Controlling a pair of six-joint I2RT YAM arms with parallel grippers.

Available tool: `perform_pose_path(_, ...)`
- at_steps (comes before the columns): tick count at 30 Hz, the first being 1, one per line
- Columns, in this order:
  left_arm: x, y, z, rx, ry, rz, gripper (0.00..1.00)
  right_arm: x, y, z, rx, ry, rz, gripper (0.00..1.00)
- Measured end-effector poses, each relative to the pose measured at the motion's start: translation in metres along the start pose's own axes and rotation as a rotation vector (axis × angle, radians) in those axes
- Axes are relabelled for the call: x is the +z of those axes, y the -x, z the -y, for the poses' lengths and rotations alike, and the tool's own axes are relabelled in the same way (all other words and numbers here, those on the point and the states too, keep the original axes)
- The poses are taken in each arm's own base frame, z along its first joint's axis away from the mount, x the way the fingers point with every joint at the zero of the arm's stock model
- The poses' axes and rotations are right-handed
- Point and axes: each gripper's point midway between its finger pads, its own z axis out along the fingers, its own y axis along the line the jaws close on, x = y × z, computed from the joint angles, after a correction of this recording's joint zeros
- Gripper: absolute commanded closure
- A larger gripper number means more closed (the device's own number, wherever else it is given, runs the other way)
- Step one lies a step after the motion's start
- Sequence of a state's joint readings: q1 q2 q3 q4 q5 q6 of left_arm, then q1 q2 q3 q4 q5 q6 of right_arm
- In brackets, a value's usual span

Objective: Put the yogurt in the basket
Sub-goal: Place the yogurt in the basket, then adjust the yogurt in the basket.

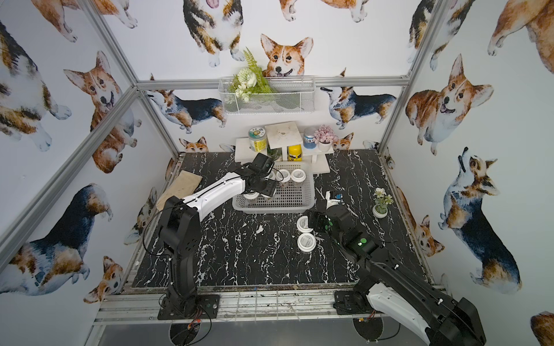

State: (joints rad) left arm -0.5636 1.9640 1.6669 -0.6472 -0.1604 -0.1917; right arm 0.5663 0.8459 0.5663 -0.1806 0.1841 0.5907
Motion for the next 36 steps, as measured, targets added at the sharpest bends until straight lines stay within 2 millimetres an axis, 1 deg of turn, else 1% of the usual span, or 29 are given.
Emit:
perform_pose_path(2,-0.012,0.005,-0.004,-0.010,0.009,0.041,0.25,0.000,0.001,0.000,0.001,-0.001,0.000,0.20)
perform_pose_path(3,-0.021,0.008,-0.006,-0.018,0.014,0.074,0.25,0.001,0.002,0.000,0.000,-0.001,0.001,0.20)
perform_pose_path(6,-0.052,0.007,-0.019,-0.059,0.033,0.183,0.27,0.000,0.009,-0.005,-0.002,0.010,0.013,0.19)
perform_pose_path(8,-0.078,-0.002,-0.031,-0.098,0.035,0.265,0.28,0.001,0.017,-0.013,-0.014,0.037,0.038,0.17)
perform_pose_path(10,-0.100,-0.008,-0.045,-0.159,0.034,0.370,0.27,0.004,0.025,-0.023,-0.029,0.070,0.055,0.18)
perform_pose_path(12,-0.114,-0.023,-0.061,-0.219,0.040,0.450,0.27,0.012,0.031,-0.034,-0.044,0.099,0.054,0.17)
perform_pose_path(13,-0.117,-0.030,-0.066,-0.243,0.039,0.477,0.27,0.017,0.033,-0.040,-0.058,0.111,0.047,0.15)
perform_pose_path(15,-0.123,-0.047,-0.080,-0.301,0.042,0.533,0.31,0.028,0.040,-0.053,-0.081,0.139,0.040,0.12)
perform_pose_path(17,-0.127,-0.059,-0.092,-0.357,0.041,0.591,0.35,0.041,0.042,-0.065,-0.104,0.166,0.021,0.11)
perform_pose_path(18,-0.128,-0.066,-0.097,-0.384,0.040,0.624,0.35,0.049,0.042,-0.070,-0.118,0.176,0.009,0.10)
perform_pose_path(20,-0.124,-0.084,-0.106,-0.432,0.044,0.650,0.35,0.063,0.039,-0.079,-0.139,0.198,-0.028,0.10)
perform_pose_path(22,-0.119,-0.094,-0.113,-0.477,0.033,0.665,0.35,0.077,0.037,-0.087,-0.154,0.217,-0.055,0.11)
perform_pose_path(25,-0.123,-0.095,-0.130,-0.553,0.039,0.722,0.35,0.095,0.031,-0.096,-0.170,0.248,-0.094,0.10)
perform_pose_path(27,-0.125,-0.093,-0.133,-0.577,0.022,0.744,0.35,0.106,0.023,-0.098,-0.172,0.257,-0.126,0.08)
perform_pose_path(28,-0.124,-0.089,-0.100,-0.531,-0.070,0.734,0.35,0.111,0.020,-0.099,-0.172,0.258,-0.138,0.07)
perform_pose_path(29,-0.123,-0.091,-0.135,-0.594,0.003,0.749,0.35,0.116,0.018,-0.101,-0.172,0.262,-0.148,0.06)
perform_pose_path(32,-0.121,-0.090,-0.138,-0.619,-0.008,0.750,0.35,0.131,0.019,-0.110,-0.176,0.287,-0.160,0.05)
perform_pose_path(36,-0.122,-0.087,-0.135,-0.616,-0.035,0.758,0.34,0.154,0.014,-0.122,-0.186,0.320,-0.196,0.06)
